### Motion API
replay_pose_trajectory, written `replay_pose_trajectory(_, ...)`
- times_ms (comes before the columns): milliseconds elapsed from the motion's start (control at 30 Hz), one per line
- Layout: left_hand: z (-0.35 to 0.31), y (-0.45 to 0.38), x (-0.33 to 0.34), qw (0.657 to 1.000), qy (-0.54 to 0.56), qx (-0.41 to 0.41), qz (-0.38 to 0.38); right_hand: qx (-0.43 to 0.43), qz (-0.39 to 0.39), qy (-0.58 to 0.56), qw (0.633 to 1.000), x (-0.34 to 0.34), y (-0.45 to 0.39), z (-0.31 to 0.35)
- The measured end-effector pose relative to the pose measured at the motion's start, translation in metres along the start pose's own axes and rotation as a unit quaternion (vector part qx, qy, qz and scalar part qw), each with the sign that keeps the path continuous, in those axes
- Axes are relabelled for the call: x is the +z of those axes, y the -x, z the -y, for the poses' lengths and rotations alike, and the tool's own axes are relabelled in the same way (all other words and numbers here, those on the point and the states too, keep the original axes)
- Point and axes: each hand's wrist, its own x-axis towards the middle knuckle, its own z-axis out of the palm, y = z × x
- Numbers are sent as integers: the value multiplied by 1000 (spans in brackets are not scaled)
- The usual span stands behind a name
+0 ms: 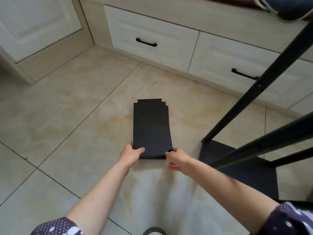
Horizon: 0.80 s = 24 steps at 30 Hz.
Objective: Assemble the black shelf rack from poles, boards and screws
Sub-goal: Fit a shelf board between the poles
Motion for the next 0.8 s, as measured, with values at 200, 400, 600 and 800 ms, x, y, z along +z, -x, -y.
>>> replay_pose_trajectory(200, -1, -5, -2, 997, 45, -16, -64, -28, -60, -79, 995, 2, -11, -2)
replay_pose_trajectory(400, -3, -6, -6, 972, 213, -39, -91, -24, -41, -253, 966, 4, -3, 9)
replay_pose_trajectory(600, -25, 17, -34, 936, 341, -84, -34, -40, -5, -338, 940, -1, 43, 36)
replay_pose_trajectory(800, -52, 74, -73, 944, 327, -46, 0, -46, 24, -311, 949, -15, 130, 66)
